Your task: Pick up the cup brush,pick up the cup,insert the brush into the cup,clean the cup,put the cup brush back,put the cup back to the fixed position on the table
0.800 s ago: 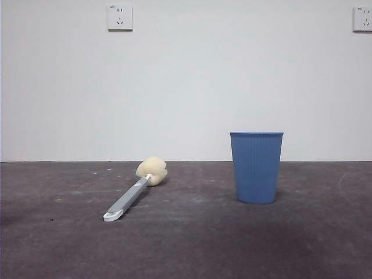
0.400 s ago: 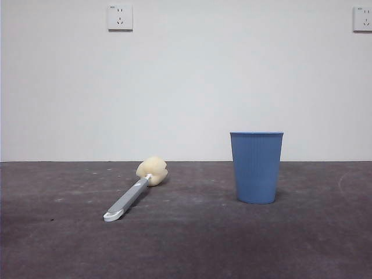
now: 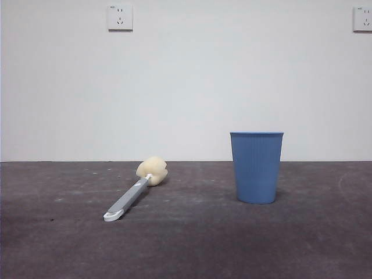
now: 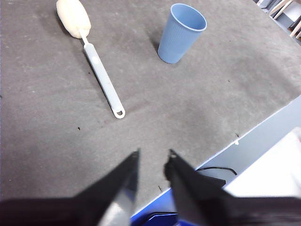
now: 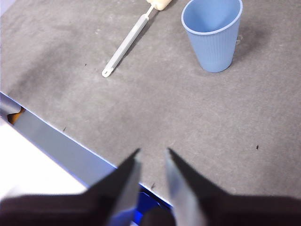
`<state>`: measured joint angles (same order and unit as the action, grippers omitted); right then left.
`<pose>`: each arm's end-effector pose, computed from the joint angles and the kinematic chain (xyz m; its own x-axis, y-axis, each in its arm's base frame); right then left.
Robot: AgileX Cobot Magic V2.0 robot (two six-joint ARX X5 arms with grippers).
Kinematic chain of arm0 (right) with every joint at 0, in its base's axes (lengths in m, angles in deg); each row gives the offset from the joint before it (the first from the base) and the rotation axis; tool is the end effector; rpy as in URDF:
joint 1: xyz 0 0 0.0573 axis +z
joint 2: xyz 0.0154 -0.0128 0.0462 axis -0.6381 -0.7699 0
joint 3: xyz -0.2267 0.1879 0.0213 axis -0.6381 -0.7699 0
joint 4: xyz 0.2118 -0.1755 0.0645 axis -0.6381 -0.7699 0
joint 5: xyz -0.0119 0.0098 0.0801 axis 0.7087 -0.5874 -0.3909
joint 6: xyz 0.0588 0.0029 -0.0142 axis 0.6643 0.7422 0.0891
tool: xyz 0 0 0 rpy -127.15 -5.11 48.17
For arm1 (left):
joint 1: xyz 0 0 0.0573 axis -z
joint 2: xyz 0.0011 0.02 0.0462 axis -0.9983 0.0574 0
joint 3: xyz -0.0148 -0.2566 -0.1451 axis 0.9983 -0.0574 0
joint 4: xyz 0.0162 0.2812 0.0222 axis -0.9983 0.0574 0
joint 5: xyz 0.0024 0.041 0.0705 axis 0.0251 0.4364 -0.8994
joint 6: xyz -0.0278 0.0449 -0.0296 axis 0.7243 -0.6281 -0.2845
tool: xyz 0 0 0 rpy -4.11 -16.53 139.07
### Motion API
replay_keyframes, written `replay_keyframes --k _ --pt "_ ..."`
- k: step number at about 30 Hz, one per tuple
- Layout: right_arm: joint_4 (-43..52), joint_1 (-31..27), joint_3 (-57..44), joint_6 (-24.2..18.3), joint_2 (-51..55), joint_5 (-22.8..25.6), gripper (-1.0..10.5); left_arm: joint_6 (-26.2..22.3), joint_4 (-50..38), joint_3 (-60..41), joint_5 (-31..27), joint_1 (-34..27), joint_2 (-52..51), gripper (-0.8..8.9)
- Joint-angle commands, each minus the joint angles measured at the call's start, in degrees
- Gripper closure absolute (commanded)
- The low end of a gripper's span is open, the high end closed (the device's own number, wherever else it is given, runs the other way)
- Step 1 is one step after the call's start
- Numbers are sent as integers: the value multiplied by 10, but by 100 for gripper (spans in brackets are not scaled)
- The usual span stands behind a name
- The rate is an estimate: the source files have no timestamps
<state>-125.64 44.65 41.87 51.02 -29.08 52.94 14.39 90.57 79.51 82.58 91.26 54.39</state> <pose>0.0957 0.0293 0.3160 0.5460 0.5723 -0.6118 -0.5459 0.7970 0.2584 0.0740 -0.0277 0.3032 0.6000 -0.5969 -0.5326 0.5065 0.7988 -0.3247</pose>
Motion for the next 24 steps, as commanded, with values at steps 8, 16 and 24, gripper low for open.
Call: replay_keyframes --k 8,16,24 --pt "8 2 2 19 -2 0 380 19 -43 2 -2 0 36 287" --pt "9 2 2 23 -2 0 380 35 -123 2 -50 40 135 287" --pt "8 2 2 34 -2 0 380 111 -257 17 -243 203 329 287"
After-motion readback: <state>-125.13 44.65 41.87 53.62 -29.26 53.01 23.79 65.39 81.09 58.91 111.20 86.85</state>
